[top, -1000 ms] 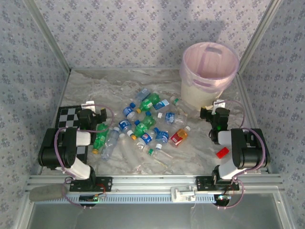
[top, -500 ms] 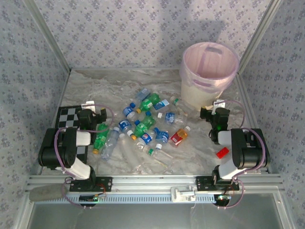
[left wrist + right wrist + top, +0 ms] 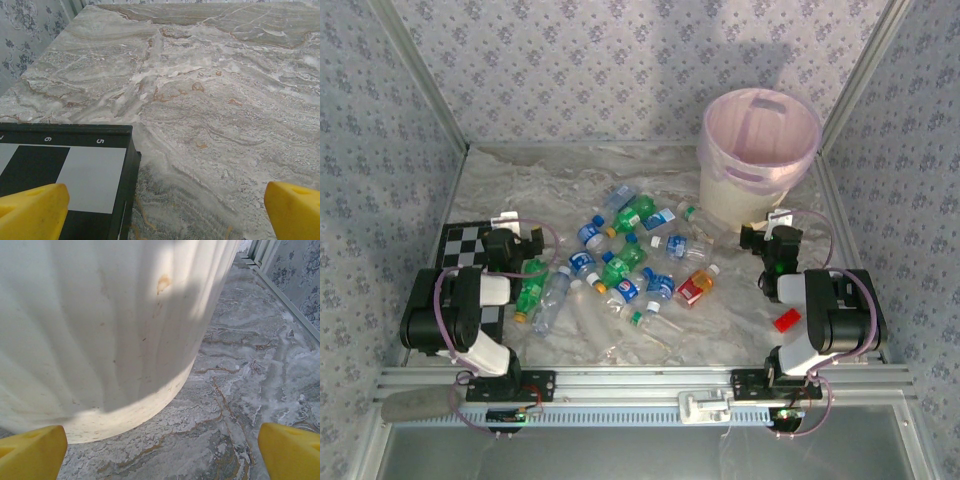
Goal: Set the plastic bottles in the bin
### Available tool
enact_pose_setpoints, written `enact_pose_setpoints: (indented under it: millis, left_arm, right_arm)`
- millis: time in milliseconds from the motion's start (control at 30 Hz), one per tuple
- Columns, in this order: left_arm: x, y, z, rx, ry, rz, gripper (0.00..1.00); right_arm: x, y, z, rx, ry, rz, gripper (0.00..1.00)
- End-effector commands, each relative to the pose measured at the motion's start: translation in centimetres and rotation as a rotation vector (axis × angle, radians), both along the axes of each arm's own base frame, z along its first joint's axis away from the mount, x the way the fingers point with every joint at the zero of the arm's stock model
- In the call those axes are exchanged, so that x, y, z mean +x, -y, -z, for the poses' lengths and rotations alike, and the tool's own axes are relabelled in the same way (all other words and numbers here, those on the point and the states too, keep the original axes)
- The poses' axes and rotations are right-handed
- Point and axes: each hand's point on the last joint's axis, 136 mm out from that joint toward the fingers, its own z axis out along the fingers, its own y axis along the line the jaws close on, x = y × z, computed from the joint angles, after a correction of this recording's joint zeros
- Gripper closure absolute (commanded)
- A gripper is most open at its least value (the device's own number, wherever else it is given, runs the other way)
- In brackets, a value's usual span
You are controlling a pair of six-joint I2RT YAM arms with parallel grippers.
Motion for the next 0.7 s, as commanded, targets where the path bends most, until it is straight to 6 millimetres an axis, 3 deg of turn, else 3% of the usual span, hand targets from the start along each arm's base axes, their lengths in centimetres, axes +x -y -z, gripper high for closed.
enact_pose_setpoints:
  millis: [0,167,400,500,667]
  left_arm:
    - [0.8,0.0,-1.2,-0.015,0.033,0.001,0.00]
    - [0.8,0.1,-1.9,-0.009,0.029,0.006,0.00]
    - [-0.4,-1.4,-6.1,0.035,0.046,-0.133,0.00]
    - [-1.0,-1.5,-8.5,-0.034,0.073,-0.184,0.00]
    - [-1.4,1.6,-10.8,-0.289,0.094,-0.097,0.00]
  right_arm:
    - [0.1,-0.1,-0.3,-0.015,0.017,-0.007,0.00]
    - [-0.1,-1.0,-2.1,-0.070,0.032,-0.021,0.00]
    - [-1.0,-2.1,-5.1,-0.100,0.002,0.011,0.00]
    - [-1.9,-3.6,-5.8,-0.091,-0.053,-0.003,0.00]
    - [-4.3,-8.2,-6.9,0.003,-0.166,-0.115,0.00]
